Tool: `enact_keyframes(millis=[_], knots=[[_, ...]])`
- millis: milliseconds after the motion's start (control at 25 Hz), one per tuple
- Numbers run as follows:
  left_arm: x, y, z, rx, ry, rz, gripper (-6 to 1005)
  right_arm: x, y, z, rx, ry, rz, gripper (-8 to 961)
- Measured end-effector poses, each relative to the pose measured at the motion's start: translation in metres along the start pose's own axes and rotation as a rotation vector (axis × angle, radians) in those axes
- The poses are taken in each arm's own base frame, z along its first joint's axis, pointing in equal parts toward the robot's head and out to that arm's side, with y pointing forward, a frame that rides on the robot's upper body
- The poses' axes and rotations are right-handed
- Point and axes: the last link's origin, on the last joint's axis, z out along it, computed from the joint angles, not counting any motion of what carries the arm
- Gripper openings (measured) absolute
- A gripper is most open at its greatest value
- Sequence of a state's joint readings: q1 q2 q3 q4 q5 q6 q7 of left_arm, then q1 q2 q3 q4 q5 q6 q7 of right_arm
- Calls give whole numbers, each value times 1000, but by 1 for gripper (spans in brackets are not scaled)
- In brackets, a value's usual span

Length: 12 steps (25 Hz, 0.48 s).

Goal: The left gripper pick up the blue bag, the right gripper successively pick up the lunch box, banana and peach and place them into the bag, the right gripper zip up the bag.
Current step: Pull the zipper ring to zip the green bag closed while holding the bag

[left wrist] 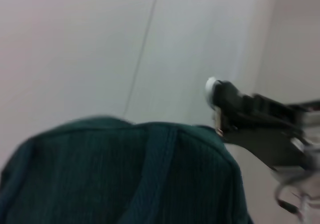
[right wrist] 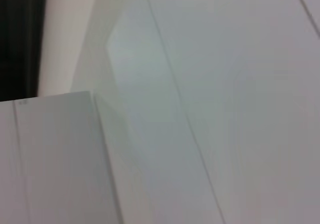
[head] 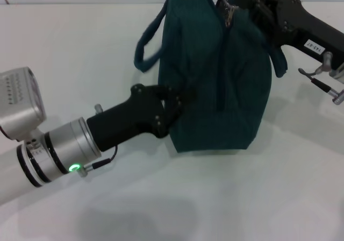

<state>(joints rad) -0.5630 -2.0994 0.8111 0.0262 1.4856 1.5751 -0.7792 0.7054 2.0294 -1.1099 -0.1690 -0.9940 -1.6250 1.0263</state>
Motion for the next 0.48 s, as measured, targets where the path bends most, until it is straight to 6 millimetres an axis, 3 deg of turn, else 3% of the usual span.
enact_keyframes(millis=[480], knots=[[-3, 4, 1, -29, -17, 1, 71, 2, -4, 3, 23, 19, 27, 7]])
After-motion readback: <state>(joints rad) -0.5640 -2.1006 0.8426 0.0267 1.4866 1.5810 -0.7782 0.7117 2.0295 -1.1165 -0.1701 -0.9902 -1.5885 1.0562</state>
